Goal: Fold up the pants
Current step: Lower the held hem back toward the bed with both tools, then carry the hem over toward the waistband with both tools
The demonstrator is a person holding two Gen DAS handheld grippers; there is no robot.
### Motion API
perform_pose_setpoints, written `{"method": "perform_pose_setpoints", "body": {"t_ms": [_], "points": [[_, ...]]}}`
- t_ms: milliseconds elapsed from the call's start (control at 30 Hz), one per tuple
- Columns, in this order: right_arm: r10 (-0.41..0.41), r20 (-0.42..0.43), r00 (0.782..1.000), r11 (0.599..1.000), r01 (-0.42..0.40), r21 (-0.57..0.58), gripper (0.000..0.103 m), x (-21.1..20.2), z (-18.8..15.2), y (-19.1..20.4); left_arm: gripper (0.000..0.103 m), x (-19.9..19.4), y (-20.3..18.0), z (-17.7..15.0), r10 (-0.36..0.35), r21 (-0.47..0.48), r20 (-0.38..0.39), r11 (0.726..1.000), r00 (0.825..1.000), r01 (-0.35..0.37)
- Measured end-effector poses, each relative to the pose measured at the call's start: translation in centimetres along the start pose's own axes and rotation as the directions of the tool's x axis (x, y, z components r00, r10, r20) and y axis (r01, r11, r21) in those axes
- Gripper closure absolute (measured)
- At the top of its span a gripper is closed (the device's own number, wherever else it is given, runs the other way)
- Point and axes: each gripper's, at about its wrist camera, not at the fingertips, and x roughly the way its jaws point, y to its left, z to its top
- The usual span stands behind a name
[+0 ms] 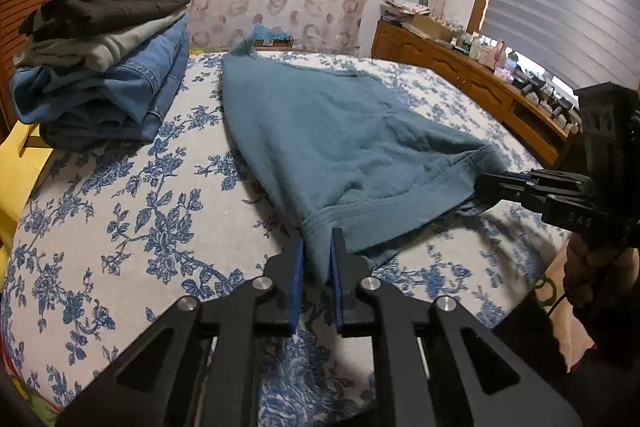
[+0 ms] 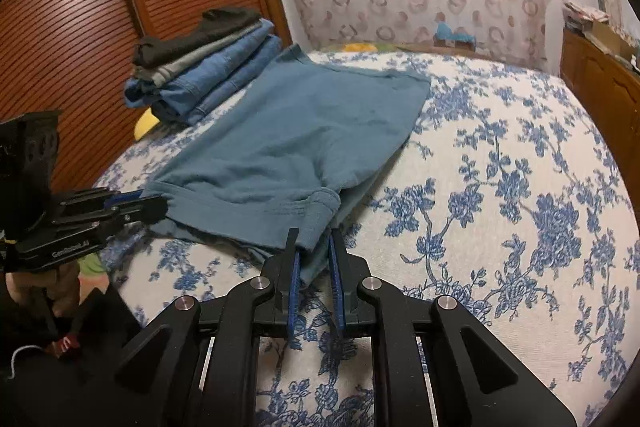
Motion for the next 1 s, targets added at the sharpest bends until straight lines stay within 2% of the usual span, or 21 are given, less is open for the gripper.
{"method": "perform_pose_setpoints", "body": {"t_ms": [300,633,1000], "points": [[0.018,0.037,0.999,1.0,-0.018,0.007,0.093,-3.0,0.2,0.9,0.095,-3.4,-1.2,1.3,-0.041,0.026,0.08,0.999,0.996,0.039],[0.025,0.079,0.997,1.0,-0.026,0.011,0.093,-5.8,0.3,1.3,0.096,-5.8,-2.0,2.4,-0.067,0.043,0.128,0.997,0.99,0.062],[0.026,0.143,0.989,0.999,-0.02,-0.042,0.093,-8.8,1.5,2.9,0.096,-8.7,-2.8,3.8,-0.082,0.067,0.192,0.995,0.978,0.07]]}}
